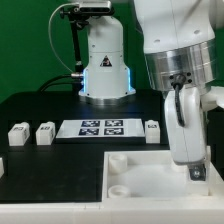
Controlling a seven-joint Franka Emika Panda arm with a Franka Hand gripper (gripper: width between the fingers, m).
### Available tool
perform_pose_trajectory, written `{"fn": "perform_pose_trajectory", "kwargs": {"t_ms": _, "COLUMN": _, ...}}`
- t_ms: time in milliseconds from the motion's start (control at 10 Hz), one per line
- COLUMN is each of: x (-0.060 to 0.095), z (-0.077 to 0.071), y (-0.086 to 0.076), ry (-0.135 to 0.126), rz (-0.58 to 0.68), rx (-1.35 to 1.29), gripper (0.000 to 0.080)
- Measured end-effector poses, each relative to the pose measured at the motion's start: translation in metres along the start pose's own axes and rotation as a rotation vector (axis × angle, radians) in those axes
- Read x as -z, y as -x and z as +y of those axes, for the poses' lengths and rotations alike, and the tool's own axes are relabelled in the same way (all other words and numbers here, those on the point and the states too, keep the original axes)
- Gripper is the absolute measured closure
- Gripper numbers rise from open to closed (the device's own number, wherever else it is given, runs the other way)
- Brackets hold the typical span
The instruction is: Assemble one leg
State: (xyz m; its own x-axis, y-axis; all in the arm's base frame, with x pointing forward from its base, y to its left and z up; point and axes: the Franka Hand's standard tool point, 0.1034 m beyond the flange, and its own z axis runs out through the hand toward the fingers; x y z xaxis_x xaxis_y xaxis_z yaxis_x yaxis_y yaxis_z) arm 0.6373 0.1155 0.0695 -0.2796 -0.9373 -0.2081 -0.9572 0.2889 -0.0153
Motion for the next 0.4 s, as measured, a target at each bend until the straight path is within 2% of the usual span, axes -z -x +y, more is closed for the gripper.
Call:
{"fn": "perform_pose_trajectory", "kwargs": {"t_ms": 200, "x": 0.003, "z": 0.004, "y": 0.004, "ry": 0.002, "rz": -0.005, "rx": 0.005, "gripper": 0.0157}}
{"fn": "perform_pose_trajectory", "kwargs": {"t_ms": 300, "x": 0.01, "z": 0.011, "y": 0.008, "ry": -0.005, "rz": -0.019, "rx": -0.004, "gripper": 0.0151}}
{"fn": "perform_pose_trajectory", "kwargs": {"t_ms": 400, "x": 0.01, "z": 0.021, "y": 0.008, "ry": 0.008, "rz": -0.018, "rx": -0.008, "gripper": 0.0151}}
